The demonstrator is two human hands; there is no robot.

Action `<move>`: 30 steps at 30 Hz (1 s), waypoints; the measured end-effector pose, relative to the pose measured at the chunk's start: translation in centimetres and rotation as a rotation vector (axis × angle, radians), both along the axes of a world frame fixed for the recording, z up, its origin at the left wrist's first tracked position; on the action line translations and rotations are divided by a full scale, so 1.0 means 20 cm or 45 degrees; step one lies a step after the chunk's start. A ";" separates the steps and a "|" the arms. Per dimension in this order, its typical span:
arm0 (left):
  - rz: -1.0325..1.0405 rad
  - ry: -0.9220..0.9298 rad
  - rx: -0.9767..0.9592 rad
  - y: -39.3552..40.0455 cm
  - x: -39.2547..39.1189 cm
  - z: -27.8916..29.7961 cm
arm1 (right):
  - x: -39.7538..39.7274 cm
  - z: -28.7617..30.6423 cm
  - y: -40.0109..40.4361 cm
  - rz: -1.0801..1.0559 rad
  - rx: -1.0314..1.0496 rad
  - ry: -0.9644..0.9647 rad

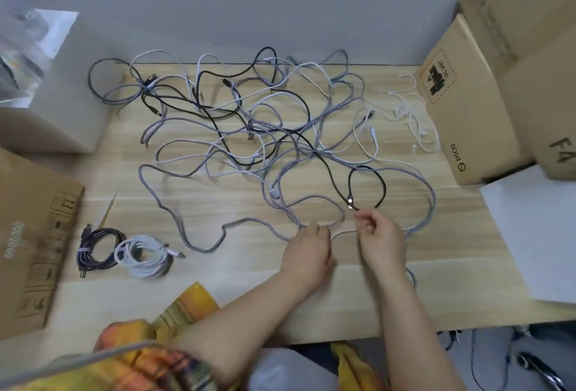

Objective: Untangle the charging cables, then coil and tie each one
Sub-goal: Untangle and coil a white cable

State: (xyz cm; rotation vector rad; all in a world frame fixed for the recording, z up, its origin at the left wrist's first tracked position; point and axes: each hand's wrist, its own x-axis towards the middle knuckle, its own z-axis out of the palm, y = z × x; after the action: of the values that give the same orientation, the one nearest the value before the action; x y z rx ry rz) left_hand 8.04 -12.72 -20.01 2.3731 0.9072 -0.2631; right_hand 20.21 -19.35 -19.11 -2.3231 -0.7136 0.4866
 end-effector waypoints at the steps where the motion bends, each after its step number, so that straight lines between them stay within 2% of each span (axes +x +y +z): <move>1: -0.042 0.054 0.096 0.00 0.03 -0.02 | 0.03 -0.01 -0.03 0.048 -0.011 -0.014; 4: -0.150 0.153 0.285 -0.01 0.10 -0.02 | 0.08 -0.06 -0.09 0.324 -0.054 -0.044; 7: -0.099 0.134 0.160 0.02 0.13 -0.02 | 0.09 -0.15 -0.12 0.449 -0.094 -0.038; 10: 0.040 -0.020 -0.366 0.08 0.09 0.10 | 0.10 -0.15 -0.13 0.337 -0.031 0.042; 15: 0.300 -0.172 -1.291 0.23 -0.07 0.36 | 0.12 -0.15 -0.14 0.322 0.116 0.048; 17: 0.342 -0.443 -1.834 0.30 -0.16 0.42 | 0.15 -0.15 -0.15 0.189 0.127 0.083; 19: 0.330 -0.855 -2.410 0.36 -0.24 0.48 | 0.18 -0.12 -0.15 0.095 0.182 0.097; 20: 0.321 -1.046 -2.568 0.39 -0.27 0.51 | 0.19 -0.10 -0.14 0.094 0.216 0.085; 22: 0.362 -1.336 -2.602 0.43 -0.31 0.57 | 0.20 -0.07 -0.10 0.137 0.246 0.064; 25: 0.462 -1.569 -2.386 0.48 -0.37 0.62 | 0.19 -0.03 -0.03 0.191 0.237 -0.004; 28: 0.571 -1.654 -2.196 0.51 -0.36 0.65 | 0.14 0.07 0.04 0.097 0.340 0.035; 29: 0.599 -1.635 -2.029 0.50 -0.33 0.63 | 0.11 0.13 0.07 0.085 0.424 0.072; 30: 0.724 -1.494 -1.836 0.48 -0.29 0.62 | 0.07 0.21 0.09 0.097 0.525 0.136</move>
State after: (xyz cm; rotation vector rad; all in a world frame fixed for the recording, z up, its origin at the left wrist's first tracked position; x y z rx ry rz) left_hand 2.18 -3.04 -7.57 0.6021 0.4172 0.5160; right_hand 21.69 -17.50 -15.00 -1.8778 -0.7717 0.4458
